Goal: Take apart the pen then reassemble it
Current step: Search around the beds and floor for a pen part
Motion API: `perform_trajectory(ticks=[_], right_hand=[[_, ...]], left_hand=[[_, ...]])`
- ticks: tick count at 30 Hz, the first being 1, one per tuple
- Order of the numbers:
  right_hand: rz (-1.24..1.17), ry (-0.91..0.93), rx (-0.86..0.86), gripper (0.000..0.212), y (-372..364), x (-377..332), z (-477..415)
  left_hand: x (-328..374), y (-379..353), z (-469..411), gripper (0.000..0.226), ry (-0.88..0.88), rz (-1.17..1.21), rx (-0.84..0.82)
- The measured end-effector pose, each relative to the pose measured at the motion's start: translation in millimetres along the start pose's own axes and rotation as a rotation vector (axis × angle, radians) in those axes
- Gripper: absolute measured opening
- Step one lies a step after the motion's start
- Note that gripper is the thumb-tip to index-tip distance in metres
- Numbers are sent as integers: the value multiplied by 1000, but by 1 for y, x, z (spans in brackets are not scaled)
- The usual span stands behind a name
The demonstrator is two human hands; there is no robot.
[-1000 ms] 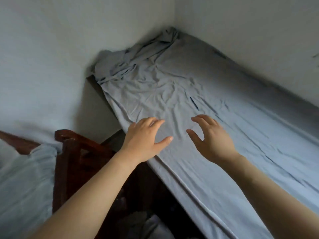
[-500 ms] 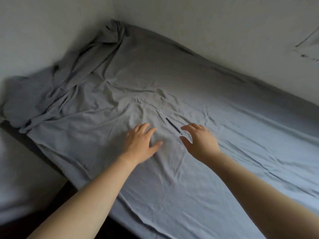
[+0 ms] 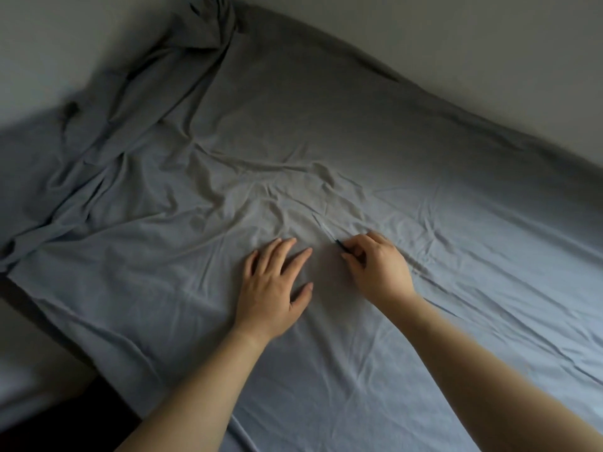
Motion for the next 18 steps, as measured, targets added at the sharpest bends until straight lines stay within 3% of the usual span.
perform_trajectory(ticks=[9,18], right_hand=[[-23,-113,62,11,-1,3,1],[-68,-71,101,10,13,-3,16]], left_hand=[[0,0,-1,54,5,27,10],[1,4,2,55,-21,-15,-38]])
Point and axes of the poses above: each hand's wrist, its own z-axis away from the middle knuckle, its own y-axis out of the back of the hand, x = y × z, the point moved 3 cm from there along -z, towards the middle knuckle, and after that the axes turned 10 degrees about x, right-handed, at the moved point
